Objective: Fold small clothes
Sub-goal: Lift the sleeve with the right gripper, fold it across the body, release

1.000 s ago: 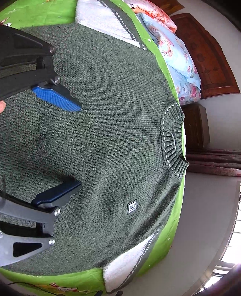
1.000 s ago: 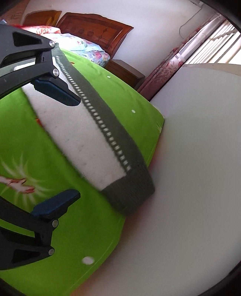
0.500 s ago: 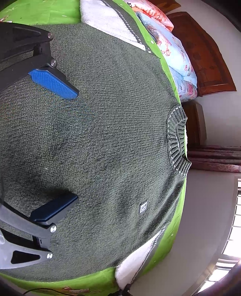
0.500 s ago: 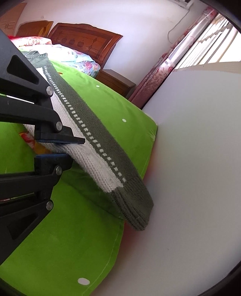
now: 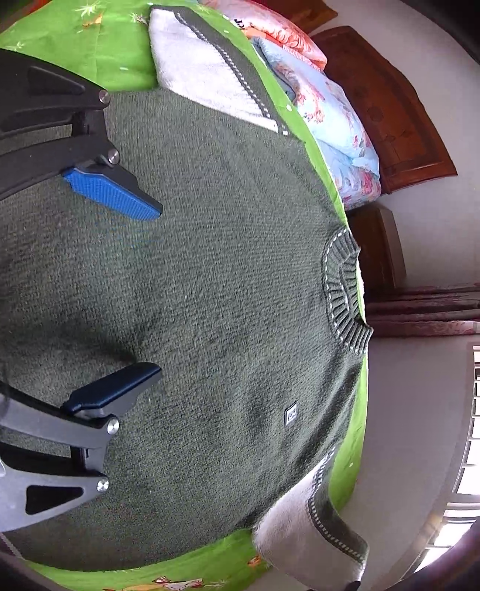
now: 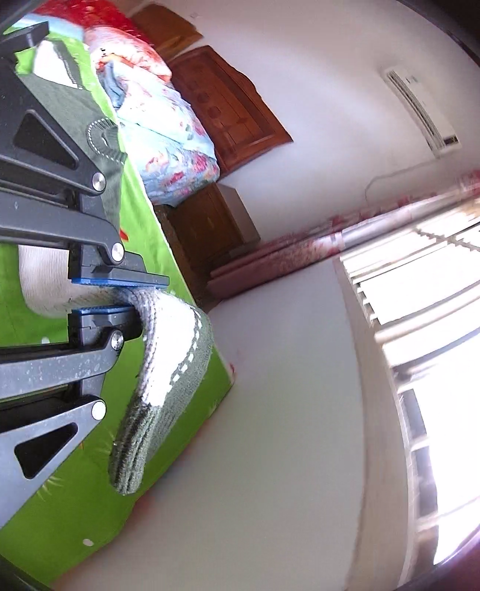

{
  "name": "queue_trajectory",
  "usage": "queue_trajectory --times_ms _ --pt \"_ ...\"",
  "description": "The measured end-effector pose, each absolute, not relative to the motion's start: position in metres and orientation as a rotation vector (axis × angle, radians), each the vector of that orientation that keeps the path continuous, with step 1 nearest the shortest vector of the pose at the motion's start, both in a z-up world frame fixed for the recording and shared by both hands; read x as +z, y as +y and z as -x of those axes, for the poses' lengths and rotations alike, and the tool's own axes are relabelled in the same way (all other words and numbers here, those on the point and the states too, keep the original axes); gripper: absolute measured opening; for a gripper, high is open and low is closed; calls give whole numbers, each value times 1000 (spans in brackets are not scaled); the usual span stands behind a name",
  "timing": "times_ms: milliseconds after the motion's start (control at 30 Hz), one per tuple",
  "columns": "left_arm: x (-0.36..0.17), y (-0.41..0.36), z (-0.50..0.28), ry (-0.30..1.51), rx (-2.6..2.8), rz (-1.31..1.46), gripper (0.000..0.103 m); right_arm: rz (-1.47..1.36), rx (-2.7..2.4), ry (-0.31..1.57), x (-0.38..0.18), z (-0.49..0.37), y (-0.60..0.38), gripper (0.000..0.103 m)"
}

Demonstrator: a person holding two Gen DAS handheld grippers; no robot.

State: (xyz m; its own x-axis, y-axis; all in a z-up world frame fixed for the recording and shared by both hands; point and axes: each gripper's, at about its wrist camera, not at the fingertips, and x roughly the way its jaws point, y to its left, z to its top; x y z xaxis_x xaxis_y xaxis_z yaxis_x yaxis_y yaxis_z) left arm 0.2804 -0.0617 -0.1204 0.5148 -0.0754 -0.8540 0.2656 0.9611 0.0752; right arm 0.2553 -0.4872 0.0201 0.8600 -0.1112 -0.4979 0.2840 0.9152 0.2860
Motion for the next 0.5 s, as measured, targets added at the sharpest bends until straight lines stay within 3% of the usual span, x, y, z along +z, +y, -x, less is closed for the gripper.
queue_trajectory --times_ms 233,500 --pt "-104 -16 -267 953 -154 -170 81 -156 15 527 23 -272 -352 103" --pt "-84 46 -256 929 -206 11 80 140 208 722 -75 -282 -205 103"
